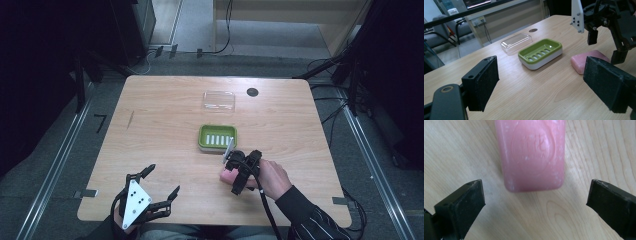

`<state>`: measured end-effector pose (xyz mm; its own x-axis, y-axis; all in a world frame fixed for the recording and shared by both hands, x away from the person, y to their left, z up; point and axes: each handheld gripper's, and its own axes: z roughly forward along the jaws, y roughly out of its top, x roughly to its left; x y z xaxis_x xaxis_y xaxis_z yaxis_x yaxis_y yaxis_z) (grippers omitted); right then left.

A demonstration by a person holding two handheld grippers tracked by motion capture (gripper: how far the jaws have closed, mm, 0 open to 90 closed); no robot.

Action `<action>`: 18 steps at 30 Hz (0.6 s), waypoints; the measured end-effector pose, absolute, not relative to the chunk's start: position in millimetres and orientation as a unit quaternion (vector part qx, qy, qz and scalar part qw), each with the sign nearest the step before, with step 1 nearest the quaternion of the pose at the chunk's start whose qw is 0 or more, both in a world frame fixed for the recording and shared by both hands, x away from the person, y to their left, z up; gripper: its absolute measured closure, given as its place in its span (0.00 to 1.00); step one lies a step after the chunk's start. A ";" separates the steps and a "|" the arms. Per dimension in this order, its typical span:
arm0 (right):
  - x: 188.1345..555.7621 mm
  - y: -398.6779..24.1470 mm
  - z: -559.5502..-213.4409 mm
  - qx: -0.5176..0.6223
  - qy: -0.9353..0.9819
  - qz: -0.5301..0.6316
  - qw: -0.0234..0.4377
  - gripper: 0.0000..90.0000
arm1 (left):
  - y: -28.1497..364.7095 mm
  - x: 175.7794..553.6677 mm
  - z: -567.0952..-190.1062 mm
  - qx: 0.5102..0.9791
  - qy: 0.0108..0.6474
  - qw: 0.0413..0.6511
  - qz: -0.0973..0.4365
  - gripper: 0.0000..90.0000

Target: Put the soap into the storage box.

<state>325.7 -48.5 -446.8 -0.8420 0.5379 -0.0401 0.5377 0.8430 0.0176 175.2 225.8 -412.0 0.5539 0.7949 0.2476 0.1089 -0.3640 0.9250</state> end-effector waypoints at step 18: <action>339.1 -32.9 -452.2 0.249 0.967 0.041 0.030 0.15 | 226.3 175.0 -412.0 0.742 0.305 0.476 0.361 0.15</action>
<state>339.1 -32.9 -452.2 -0.8737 0.4850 -0.0386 0.4800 0.8722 0.0940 175.0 226.3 -412.0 0.5535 0.7956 0.2464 0.1084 -0.3621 0.9258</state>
